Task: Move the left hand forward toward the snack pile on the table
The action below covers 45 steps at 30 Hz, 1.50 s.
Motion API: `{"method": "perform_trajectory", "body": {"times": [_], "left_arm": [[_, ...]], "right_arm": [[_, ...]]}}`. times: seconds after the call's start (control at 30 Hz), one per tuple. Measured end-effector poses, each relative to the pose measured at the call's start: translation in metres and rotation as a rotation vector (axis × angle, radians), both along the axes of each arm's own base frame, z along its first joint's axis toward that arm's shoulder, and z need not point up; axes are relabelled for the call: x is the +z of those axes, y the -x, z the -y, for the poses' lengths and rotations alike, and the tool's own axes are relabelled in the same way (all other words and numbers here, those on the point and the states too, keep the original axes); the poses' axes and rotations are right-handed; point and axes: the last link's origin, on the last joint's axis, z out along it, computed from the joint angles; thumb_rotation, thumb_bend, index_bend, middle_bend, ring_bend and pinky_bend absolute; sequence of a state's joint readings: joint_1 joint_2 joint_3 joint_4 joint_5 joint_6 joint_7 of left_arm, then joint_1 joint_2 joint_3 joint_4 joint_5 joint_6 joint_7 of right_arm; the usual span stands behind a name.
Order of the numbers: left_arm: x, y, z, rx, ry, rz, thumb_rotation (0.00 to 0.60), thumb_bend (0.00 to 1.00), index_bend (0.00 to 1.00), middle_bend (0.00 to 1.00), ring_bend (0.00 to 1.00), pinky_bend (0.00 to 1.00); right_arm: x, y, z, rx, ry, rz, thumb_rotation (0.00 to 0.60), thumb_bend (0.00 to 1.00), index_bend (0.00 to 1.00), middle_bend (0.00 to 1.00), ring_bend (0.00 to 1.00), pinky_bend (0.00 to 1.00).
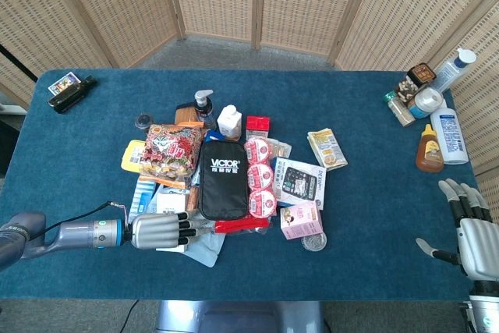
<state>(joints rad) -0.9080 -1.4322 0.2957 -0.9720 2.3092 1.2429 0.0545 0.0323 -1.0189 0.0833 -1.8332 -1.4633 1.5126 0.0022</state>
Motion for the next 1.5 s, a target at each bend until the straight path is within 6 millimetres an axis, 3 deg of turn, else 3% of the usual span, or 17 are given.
{"method": "perform_trajectory", "body": {"times": [0.2, 0.53, 0.83, 1.03, 1.27, 1.5], "left_arm": [[0.000, 0.002, 0.003, -0.039, -0.002, -0.022, 0.600, 0.00, 0.72, 0.53, 0.37, 0.49], [0.013, -0.002, 0.005, -0.069, -0.024, 0.037, 0.600, 0.00, 0.76, 0.53, 0.38, 0.52], [0.049, -0.027, 0.018, -0.105, -0.025, 0.164, 0.600, 0.00, 0.75, 0.51, 0.38, 0.52], [0.089, -0.048, 0.025, -0.144, -0.073, 0.224, 0.600, 0.00, 0.68, 0.47, 0.37, 0.53], [0.138, -0.069, 0.019, -0.198, -0.206, 0.234, 0.600, 0.00, 0.68, 0.45, 0.36, 0.53], [0.153, -0.075, 0.007, -0.196, -0.285, 0.245, 0.600, 0.00, 0.68, 0.42, 0.34, 0.53]], "right_arm": [[0.001, 0.000, 0.000, 0.003, 0.005, 0.002, 0.600, 0.00, 0.00, 0.00, 0.00, 0.00], [0.000, -0.001, -0.001, 0.007, 0.000, 0.000, 0.600, 0.00, 0.00, 0.00, 0.00, 0.00], [-0.001, -0.005, -0.003, 0.017, -0.004, -0.006, 0.600, 0.00, 0.00, 0.00, 0.00, 0.00], [-0.002, -0.007, -0.004, 0.024, -0.006, -0.009, 0.600, 0.00, 0.00, 0.00, 0.00, 0.00], [-0.004, -0.010, -0.005, 0.034, -0.011, -0.014, 0.600, 0.00, 0.00, 0.00, 0.00, 0.00], [-0.006, -0.011, -0.006, 0.036, -0.020, -0.020, 0.600, 0.00, 0.00, 0.00, 0.00, 0.00]]}}
